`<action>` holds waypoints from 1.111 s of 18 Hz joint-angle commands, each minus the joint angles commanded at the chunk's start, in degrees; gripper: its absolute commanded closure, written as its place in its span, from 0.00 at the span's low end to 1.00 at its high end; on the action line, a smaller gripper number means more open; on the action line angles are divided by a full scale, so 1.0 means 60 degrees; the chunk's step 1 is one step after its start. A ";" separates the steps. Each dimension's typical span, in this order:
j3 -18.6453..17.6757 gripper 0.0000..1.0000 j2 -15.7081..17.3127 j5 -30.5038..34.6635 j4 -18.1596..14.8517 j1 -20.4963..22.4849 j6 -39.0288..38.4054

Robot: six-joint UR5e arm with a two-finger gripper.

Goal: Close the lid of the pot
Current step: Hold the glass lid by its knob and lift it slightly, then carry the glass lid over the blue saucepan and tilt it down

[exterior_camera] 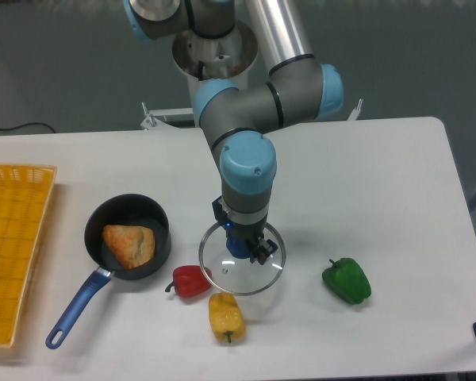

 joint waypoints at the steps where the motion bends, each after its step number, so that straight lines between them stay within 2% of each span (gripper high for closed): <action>1: 0.0000 0.46 -0.0015 0.0000 0.0029 -0.0015 -0.0015; 8: 0.0000 0.46 0.0014 0.0000 0.0000 -0.0044 -0.0029; 18: -0.0029 0.46 0.0029 0.0015 -0.0029 -0.0483 -0.0469; 20: -0.0029 0.46 0.0145 0.0000 -0.0277 -0.0527 -0.0469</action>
